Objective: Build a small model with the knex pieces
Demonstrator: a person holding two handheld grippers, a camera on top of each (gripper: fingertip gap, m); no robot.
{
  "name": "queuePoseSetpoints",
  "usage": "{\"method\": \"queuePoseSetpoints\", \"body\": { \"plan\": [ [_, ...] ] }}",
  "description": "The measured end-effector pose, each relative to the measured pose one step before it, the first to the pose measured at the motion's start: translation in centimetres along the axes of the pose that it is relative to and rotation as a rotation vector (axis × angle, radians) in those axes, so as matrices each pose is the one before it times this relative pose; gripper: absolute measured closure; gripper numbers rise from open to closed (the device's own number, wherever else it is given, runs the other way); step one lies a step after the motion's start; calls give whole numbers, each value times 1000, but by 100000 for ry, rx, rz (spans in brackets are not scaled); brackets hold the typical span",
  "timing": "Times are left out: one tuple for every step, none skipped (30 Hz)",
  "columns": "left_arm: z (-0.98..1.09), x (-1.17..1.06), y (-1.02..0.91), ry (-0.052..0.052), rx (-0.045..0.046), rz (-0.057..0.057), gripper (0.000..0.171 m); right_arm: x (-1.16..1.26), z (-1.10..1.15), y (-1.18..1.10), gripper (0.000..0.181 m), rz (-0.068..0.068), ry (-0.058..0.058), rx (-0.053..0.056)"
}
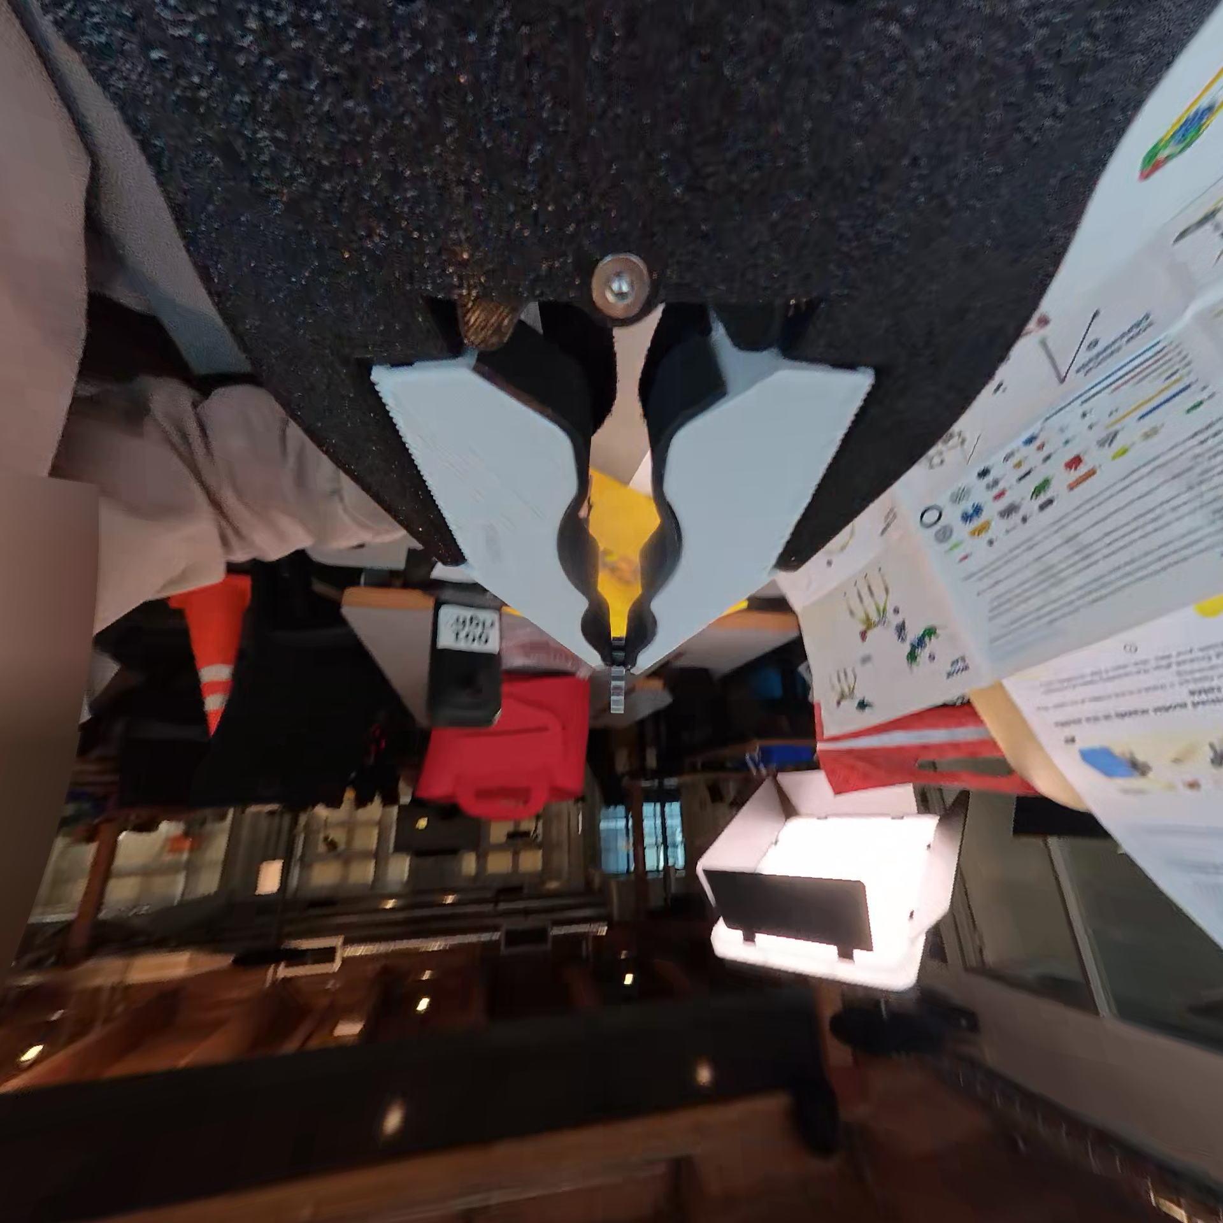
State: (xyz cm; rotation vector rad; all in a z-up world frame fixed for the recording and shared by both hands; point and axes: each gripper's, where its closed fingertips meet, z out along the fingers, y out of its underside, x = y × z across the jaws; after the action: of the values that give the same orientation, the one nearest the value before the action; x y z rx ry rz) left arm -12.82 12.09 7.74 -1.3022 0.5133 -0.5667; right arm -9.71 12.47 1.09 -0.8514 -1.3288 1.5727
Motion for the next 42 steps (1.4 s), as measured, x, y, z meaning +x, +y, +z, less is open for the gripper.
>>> {"method": "queuePoseSetpoints", "body": {
  "plan": [
    [476, -602, 1645, -3047, -7600, 1554, 170, 261, -109, 240, 159, -4320, 1615, -4531],
    [481, -537, 1411, -3428, -6377, 2660, 170, 288, -142, 153, 159, -4435, 1988, -3585],
    [452, -323, 1109, -2808, -4631, 3044, 169, 264, -155, 88, 159, -3753, 1713, -3118],
    [448, -48, 910, -1237, -3768, 2406, 169, 275, -147, 61, 159, -2795, 1557, -3013],
    [438, 114, 769, -211, -3338, 1457, 169, 254, -164, 49, 159, -2236, 1129, -2934],
    [387, 40, 657, -511, -2754, 1081, 169, 288, -171, 157, 159, -1797, 945, -3519],
    [336, 15, 542, -531, -1985, 1375, 169, 371, -201, 278, 159, -1900, 1201, -3992],
    [261, 63, 464, -52, -1416, 1686, 169, 549, -264, 317, 159, -2496, 2342, -3751],
    [193, -75, 408, -616, -858, 2009, 169, 574, -269, 438, 158, -2327, 2256, -4013],
    [136, -213, 382, -1331, -626, 2346, 169, 432, -227, 640, 159, -1340, 865, -4803],
    [95, -138, 438, -663, -1153, 2367, 169, 454, -221, 670, 158, -664, 1010, -4425],
    [75, -153, 460, -466, -1671, 2030, 169, 465, -196, 674, 158, -482, 1056, -3847],
    [43, -231, 396, -941, -1437, 1888, 169, 314, -133, 824, 158, 254, -167, -4468],
    [6, -157, 305, -377, -881, 1774, 169, 433, -102, 824, 158, 689, 580, -4185],
    [-6, -80, 263, 179, -659, 1131, 169, 528, -84, 718, 158, 433, 1524, -3143],
    [-25, -145, 227, -351, -604, 172, 169, 466, -77, 698, 158, 604, 1099, -3069],
    [-20, -165, 164, -534, -390, -196, 169, 411, -49, 586, 159, 942, 928, -2389],
    [22, -30, 137, 225, -421, -116, 169, 282, 12, 428, 159, 1414, 426, -1388],
    [96, 106, 184, 836, -679, -288, 169, 147, 107, 297, 159, 1912, -87, -491],
    [210, 235, 255, 1243, -811, -612, 169, -19, 225, 234, 159, 1973, -732, -231],
    [382, 342, 388, 1591, -1177, -1029, 169, -126, 355, 295, 158, 1544, -955, -706],
    [543, 345, 600, 1199, -1877, -1406, 170, -111, 417, 393, 159, 597, -482, -1362],
    [677, 255, 802, 322, -2521, -1324, 170, -40, 454, 554, 159, -178, 105, -2296],
    [756, 218, 948, -52, -3110, -997, 170, 66, 460, 714, 158, -569, 812, -3284],
    [741, 201, 988, -54, -3405, -1089, 170, 188, 459, 827, 159, -765, 1562, -4022],
    [687, 222, 867, 310, -3009, -1730, 170, 229, 418, 835, 158, -1172, 1901, -3979],
    [596, 292, 640, 1164, -2115, -2616, 170, 154, 382, 773, 159, -1159, 1472, -3702],
    [497, 322, 464, 1808, -1439, -3308, 170, 26, 349, 682, 159, -924, 734, -3185],
    [364, 203, 337, 1420, -1086, -3502, 170, -26, 333, 527, 158, -291, 354, -2228],
    [202, 79, 214, 748, -630, -2991, 169, -111, 298, 348, 159, 189, -299, -1237],
    [66, 57, 105, 477, -207, -2180, 169, -168, 237, 214, 159, 305, -641, -415],
    [-64, 51, 18, 97, 43, -1575, 169, -127, 193, 192, 158, 567, -519, -346],
    [-173, 40, -22, -276, 212, -1089, 169, -47, 123, 208, 159, 535, -92, -454],
    [-253, 89, -46, -113, 231, -572, 169, -17, 72, 184, 159, 325, 125, -234],
    [-308, 118, 21, 134, -180, -70, 169, -30, 37, 185, 159, 614, 60, 1],
    [-383, 28, 134, -278, -705, 354, 169, -44, 16, 216, 159, 1533, -146, 299],
    [-478, -95, 195, -723, -829, 400, 169, -190, -3, 202, 159, 2347, -994, 979],
    [-553, -104, 267, -391, -670, -132, 169, -453, -39, 124, 158, 3637, -2644, 2090],
    [-581, -23, 332, 338, -450, -1108, 169, -671, -115, 65, 158, 4809, -3898, 3132],
    [-576, 92, 392, 1184, -90, -2283, 169, -579, -175, 94, 158, 4941, -3285, 3665],
    [-527, 232, 419, 2048, 567, -3675, 169, -319, -228, 186, 158, 4553, -1601, 3456],
    [-425, 372, 443, 2801, 1356, -4922, 169, -95, -278, 281, 158, 3702, 83, 2926]
  ]
}}
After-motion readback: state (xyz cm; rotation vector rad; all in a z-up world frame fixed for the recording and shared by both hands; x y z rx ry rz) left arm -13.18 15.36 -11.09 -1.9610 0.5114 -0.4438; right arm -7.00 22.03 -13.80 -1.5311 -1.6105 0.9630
